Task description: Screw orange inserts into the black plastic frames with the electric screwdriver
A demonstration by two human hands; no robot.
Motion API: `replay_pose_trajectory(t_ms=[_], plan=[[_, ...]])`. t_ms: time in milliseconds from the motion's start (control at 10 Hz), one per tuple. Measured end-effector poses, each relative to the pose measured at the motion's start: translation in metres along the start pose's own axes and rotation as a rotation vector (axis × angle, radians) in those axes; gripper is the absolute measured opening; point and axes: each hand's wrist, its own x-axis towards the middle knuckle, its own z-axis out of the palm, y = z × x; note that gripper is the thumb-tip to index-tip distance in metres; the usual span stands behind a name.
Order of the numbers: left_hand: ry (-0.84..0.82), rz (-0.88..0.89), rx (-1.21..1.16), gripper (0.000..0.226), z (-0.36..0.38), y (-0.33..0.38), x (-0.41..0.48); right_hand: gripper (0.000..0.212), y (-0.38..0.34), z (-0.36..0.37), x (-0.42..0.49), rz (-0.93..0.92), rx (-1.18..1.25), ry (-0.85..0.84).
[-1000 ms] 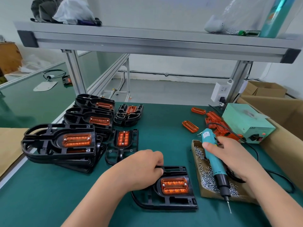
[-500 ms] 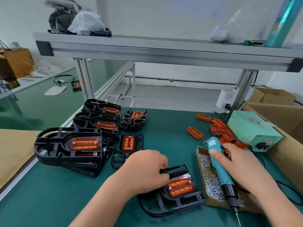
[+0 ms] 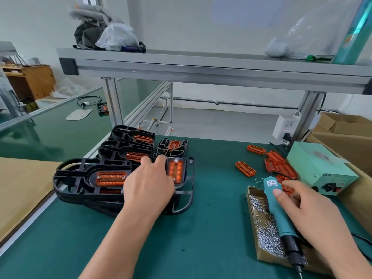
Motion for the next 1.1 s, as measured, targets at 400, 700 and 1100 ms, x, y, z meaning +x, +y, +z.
replay_pose_trajectory(t_ms=[400,700,1100], plan=[[-0.099,-0.042,0.176,0.018,0.011,0.010,0.003,0.034,-0.007,-0.003,-0.007,-0.031,0.061,-0.049],[-0.085,-0.020,0.128,0.011,0.011,0.011,0.004,0.034,-0.002,-0.002,-0.008,-0.008,0.118,-0.034],[0.057,0.105,0.102,0.024,0.018,0.000,0.004,0.013,-0.017,-0.011,-0.015,-0.031,0.258,0.126]])
